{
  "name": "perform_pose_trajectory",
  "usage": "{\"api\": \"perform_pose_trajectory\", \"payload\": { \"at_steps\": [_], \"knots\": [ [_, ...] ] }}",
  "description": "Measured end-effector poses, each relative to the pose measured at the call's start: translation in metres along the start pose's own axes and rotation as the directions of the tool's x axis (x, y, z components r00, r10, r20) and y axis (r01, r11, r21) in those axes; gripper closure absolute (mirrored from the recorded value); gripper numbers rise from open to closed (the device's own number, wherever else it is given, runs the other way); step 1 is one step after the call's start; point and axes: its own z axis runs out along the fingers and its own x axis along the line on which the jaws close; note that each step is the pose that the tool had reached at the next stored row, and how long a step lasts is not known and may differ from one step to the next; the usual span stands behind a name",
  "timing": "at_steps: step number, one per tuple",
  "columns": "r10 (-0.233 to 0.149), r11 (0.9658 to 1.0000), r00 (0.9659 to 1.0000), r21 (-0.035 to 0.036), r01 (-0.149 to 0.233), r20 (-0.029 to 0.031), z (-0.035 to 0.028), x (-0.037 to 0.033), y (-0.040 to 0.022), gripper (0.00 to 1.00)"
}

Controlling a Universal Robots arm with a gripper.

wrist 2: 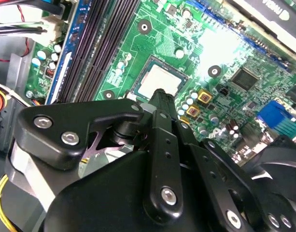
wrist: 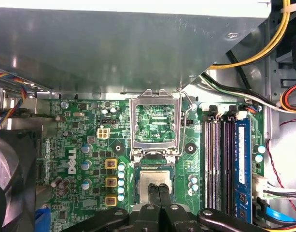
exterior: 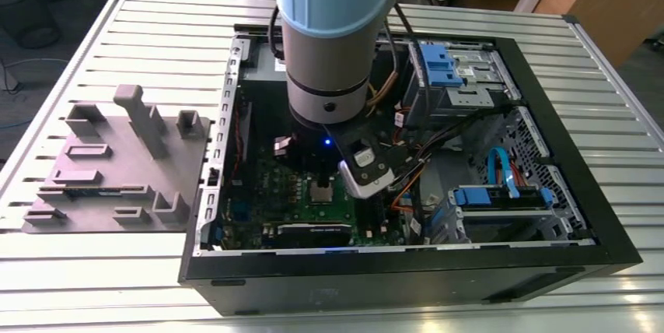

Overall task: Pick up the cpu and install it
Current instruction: 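Close the cpu cover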

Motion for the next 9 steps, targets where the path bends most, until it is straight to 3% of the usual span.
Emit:
{"api": "perform_pose_trajectory", "payload": {
  "at_steps": [2, 9],
  "knots": [
    [0.0, 1.0, 1.0, 0.0002, 0.0, -0.0001, -0.004, -0.0002, 0.0002, 0.89],
    [0.0, 1.0, 1.0, 0.0002, 0.0, -0.0001, -0.0054, -0.0002, 0.0003, 0.89]
  ]
}}
